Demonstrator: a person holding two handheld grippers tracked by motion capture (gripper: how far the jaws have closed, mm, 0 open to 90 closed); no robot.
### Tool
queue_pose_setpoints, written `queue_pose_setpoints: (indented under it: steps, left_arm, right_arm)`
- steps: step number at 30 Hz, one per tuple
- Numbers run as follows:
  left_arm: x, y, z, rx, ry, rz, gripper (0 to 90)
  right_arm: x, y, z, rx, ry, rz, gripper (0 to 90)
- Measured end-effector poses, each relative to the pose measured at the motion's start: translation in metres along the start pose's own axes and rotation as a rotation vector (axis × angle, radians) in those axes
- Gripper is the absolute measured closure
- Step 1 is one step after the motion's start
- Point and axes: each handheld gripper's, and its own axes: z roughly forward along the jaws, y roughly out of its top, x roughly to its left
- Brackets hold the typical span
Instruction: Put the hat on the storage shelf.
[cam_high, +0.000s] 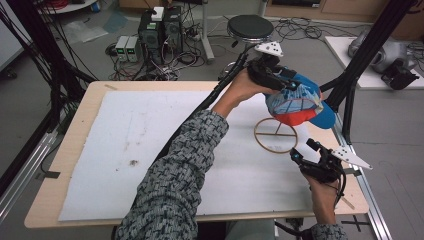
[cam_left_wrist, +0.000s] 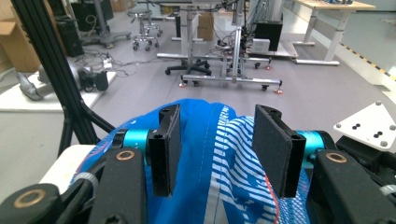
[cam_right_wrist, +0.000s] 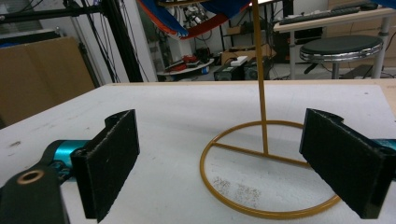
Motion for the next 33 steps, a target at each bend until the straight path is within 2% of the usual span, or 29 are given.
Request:
queue_pose_setpoints:
  steps: [2,3,5,9,15,21,25,28,33]
  left_arm:
    - [-0.001,-0.001,-0.01,-0.022,0.031,0.01,51.9]
    - [-0.001,-0.002,-0.017,-0.018,0.049,0.012,51.5]
    - [-0.001,-0.003,-0.025,-0.021,0.059,0.006,51.3]
    - [-0.002,-0.006,-0.051,-0.027,0.103,0.017,50.5]
    - [-0.005,-0.011,-0.089,-0.042,0.162,0.0,46.7]
    - [-0.012,-0.024,-0.137,-0.055,0.241,-0.031,38.5]
    - [-0.018,-0.033,-0.174,-0.072,0.307,-0.035,37.3]
    - [-0.023,-0.038,-0.194,-0.081,0.341,-0.043,36.5]
    - [-0.033,-0.046,-0.231,-0.091,0.405,-0.041,34.3]
  right_arm:
    - [0.0,0.0,0.0,-0.004,0.004,-0.004,11.1]
    - [0.001,0.0,0.0,-0.002,0.003,-0.008,11.1]
    - [0.001,0.0,0.001,-0.004,0.005,-0.009,11.0]
    - [0.003,0.0,0.003,-0.004,0.01,-0.016,11.1]
    - [0.004,0.0,0.006,-0.003,0.012,-0.022,11.1]
    - [0.005,0.001,0.009,0.004,0.021,-0.025,11.0]
    - [0.008,0.001,0.011,0.007,0.027,-0.026,11.1]
    - [0.009,0.001,0.013,0.01,0.03,-0.041,11.0]
    - [0.011,0.001,0.015,0.016,0.034,-0.037,11.1]
